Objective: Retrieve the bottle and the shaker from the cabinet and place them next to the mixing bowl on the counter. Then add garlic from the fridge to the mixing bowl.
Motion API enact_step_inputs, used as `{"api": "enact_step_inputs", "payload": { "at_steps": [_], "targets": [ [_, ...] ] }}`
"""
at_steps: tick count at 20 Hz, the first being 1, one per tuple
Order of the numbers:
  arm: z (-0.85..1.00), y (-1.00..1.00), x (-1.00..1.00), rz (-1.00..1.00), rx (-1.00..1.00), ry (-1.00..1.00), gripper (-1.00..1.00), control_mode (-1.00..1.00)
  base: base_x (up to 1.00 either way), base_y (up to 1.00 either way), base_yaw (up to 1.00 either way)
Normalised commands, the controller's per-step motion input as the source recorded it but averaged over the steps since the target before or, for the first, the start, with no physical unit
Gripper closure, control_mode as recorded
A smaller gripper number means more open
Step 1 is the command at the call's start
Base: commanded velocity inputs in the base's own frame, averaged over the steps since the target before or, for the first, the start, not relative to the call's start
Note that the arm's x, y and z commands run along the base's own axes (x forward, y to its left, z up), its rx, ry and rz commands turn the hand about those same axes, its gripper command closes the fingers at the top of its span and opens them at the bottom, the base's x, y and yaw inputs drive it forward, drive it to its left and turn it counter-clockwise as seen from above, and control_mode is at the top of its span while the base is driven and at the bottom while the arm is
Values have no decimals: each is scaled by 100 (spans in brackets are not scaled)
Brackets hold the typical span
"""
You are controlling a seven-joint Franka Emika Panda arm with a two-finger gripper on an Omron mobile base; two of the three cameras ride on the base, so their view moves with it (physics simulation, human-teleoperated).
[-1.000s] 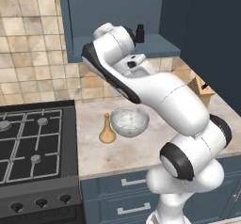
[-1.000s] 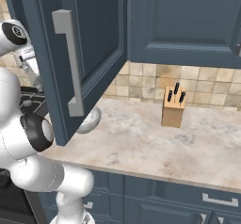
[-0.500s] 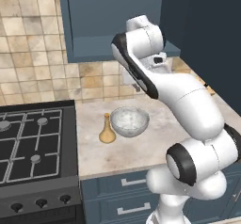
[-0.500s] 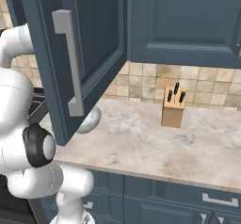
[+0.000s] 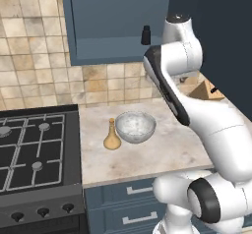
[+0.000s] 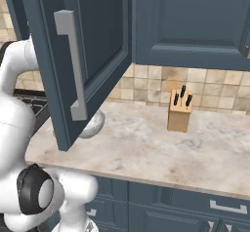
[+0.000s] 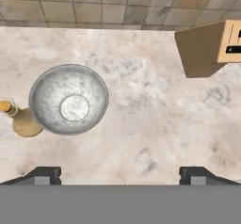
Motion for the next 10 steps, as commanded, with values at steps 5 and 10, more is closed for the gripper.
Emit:
{"api": "enact_step_inputs", "payload": {
  "at_steps": [5, 10],
  "targets": [
    [68, 26, -9, 9, 0, -67, -100, -100, 0, 0, 0],
    [64, 18, 30, 0, 0, -40, -100, -100, 0, 0, 0]
  ]
}}
